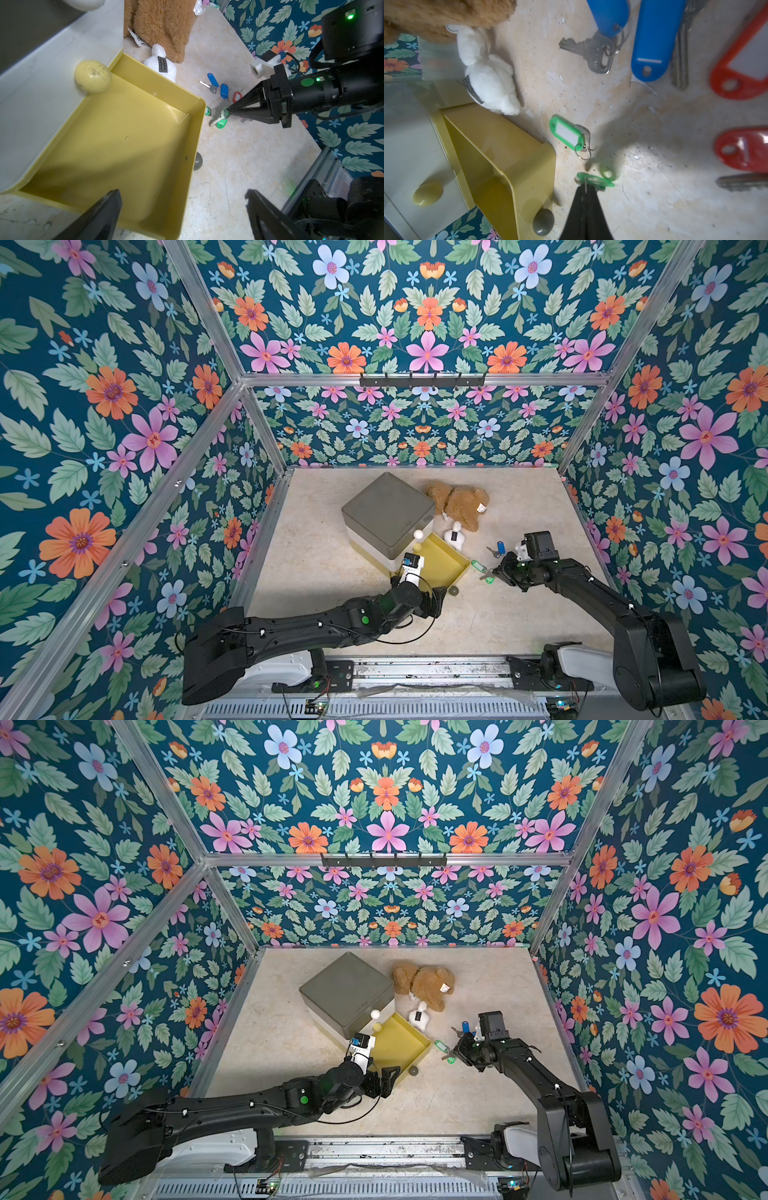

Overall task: Take the keys out of the drawer
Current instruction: Place the key at the center of the board.

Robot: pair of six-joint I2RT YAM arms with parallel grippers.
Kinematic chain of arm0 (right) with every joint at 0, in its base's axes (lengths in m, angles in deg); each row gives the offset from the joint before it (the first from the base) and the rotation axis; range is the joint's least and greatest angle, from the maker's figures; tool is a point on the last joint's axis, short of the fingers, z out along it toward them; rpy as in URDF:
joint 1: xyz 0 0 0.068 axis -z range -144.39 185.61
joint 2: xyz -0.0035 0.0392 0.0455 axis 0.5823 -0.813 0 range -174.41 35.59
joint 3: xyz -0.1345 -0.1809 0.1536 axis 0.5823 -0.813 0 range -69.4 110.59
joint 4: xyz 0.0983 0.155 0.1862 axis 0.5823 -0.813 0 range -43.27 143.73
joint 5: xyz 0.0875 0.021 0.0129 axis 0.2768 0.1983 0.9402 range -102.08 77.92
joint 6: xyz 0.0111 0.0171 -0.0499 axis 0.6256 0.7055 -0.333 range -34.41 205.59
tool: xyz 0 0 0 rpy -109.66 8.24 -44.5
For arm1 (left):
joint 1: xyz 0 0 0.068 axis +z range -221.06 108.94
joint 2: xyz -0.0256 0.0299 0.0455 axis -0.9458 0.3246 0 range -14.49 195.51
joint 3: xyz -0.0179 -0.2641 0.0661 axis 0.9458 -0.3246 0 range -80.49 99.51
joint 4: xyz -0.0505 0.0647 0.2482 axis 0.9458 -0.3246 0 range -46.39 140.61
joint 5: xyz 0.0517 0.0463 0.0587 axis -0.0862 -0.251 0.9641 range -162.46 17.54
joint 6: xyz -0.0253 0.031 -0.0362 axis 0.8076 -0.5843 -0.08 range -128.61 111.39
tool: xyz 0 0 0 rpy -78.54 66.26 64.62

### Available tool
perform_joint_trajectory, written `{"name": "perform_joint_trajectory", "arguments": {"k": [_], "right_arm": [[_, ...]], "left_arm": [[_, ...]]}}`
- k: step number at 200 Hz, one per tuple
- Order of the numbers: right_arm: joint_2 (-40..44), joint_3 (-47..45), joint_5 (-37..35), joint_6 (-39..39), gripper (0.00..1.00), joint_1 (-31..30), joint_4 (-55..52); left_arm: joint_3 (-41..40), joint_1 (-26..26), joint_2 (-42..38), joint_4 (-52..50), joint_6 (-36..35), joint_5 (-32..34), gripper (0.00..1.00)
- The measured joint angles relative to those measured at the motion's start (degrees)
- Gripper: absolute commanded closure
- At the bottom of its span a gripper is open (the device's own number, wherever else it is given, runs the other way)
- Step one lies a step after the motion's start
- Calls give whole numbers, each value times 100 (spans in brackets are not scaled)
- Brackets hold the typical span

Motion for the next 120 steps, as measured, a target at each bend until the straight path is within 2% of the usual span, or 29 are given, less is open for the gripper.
{"name": "perform_joint_trajectory", "arguments": {"k": [78,120], "right_arm": [[-323,-15,-247,-214,100,79,63],[-334,0,-297,-271,89,109,57]], "left_arm": [[-61,-2,-109,-9,22,59,1],[-61,-2,-76,-9,20,76,1]]}}
